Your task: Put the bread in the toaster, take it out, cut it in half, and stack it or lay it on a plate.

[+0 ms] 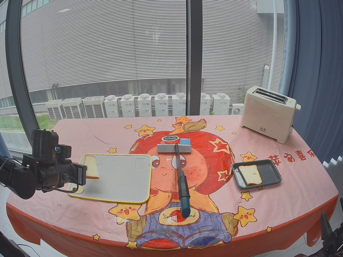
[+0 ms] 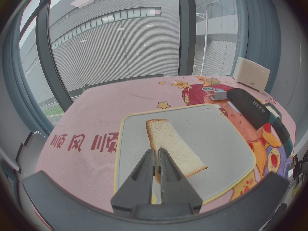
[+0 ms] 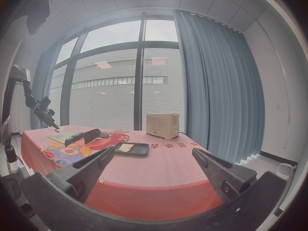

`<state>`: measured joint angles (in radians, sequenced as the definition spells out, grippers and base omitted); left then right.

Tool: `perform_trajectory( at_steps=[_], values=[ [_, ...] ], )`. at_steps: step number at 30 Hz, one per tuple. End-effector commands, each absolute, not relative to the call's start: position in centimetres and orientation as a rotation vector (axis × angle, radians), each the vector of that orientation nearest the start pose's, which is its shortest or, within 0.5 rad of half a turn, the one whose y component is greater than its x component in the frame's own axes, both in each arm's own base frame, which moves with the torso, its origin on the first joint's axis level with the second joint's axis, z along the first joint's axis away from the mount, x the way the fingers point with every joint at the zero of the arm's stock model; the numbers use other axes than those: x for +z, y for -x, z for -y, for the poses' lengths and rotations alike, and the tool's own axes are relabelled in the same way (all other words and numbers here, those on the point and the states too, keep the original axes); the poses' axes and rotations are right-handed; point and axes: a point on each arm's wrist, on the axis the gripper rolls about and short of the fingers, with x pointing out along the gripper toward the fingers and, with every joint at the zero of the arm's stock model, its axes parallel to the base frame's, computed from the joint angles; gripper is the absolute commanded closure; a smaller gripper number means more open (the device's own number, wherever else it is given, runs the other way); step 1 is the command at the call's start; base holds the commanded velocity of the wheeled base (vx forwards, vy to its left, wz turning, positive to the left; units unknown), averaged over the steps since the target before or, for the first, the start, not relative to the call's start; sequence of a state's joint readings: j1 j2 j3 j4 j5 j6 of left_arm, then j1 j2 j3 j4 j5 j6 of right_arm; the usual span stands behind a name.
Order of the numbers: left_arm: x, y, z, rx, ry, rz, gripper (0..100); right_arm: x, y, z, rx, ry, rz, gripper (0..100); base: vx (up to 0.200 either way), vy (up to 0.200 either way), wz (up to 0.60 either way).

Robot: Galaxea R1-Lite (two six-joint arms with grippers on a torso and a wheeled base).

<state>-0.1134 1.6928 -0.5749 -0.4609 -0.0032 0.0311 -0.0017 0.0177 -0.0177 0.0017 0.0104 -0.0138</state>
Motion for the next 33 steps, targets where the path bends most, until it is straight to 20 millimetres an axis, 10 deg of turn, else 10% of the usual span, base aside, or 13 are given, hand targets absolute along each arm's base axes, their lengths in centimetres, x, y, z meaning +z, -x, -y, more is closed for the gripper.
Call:
perform_trajectory(
  at_steps=[1,33],
  values=[
    [14.1,-24.1,2.7,-0.122,-0.059,-0.539,100,7.5,2.2,0.0,0.009,0.014,-0.006,0,0.0,0.0,0.0],
    [16.8,-20.3,2.2,-0.124,-0.051,-0.486,100,7.5,2.2,0.0,0.009,0.014,-0.006,0,0.0,-0.006,0.0]
  ],
)
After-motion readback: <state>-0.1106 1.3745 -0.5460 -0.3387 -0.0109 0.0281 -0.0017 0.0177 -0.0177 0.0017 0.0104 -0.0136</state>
